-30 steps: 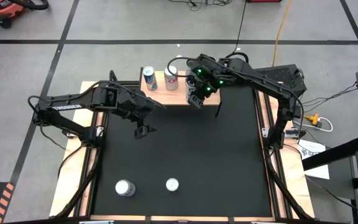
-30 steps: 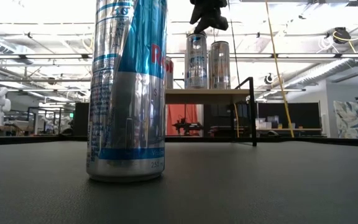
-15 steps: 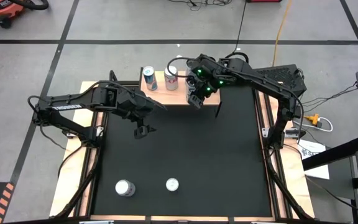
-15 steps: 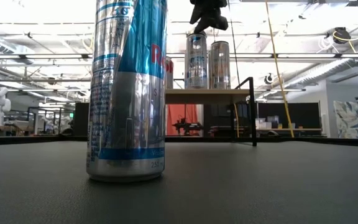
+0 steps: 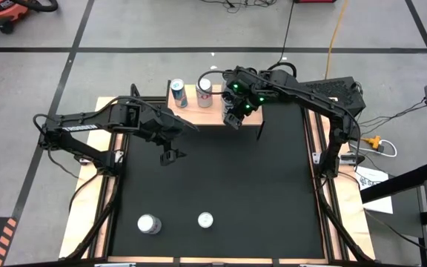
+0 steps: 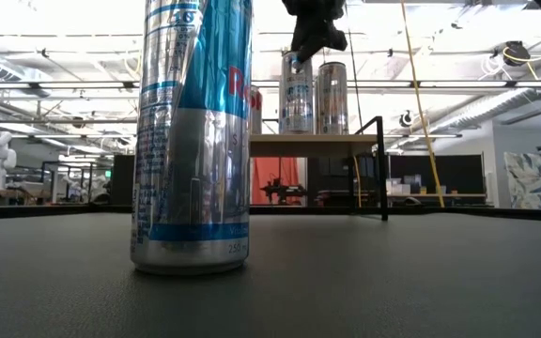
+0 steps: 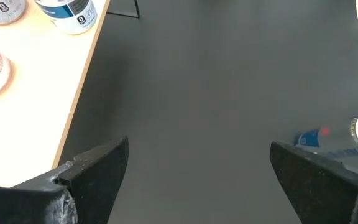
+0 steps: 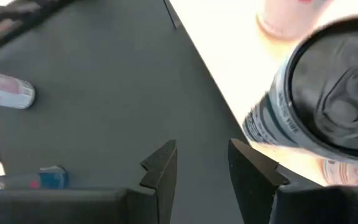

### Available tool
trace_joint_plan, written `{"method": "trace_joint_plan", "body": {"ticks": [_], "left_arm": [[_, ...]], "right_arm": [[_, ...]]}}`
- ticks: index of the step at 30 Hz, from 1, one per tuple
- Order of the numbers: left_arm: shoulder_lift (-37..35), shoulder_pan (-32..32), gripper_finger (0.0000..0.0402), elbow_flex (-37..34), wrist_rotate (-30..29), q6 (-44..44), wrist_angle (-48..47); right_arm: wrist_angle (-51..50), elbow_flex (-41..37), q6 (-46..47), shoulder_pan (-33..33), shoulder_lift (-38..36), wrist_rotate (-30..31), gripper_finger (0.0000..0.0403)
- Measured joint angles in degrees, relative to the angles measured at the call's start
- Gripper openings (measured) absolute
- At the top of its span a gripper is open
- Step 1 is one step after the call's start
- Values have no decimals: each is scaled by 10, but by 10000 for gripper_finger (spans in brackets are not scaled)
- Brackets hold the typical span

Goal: Place canned beverage on shelf
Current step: Put the white blue soda can on the shelf aligned with the other white blue soda can

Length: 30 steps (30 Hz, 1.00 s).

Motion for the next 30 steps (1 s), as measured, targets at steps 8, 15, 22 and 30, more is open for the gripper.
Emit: {"method": "trace_joint_plan", "body": {"ticks": [8,15,22,30], "left_arm": [[0,0,393,0,0,0,-23],[0,0,393,0,0,0,-24],[0,0,393,0,0,0,-24],[0,0,393,0,0,0,-23]], "right_arm": [[1,0,-21,0,5,2,122],[13,-1,-24,0,5,8,116],[14,-1,-24,-1,5,30,84],[16,-1,-20,-10,5,32,64]]}}
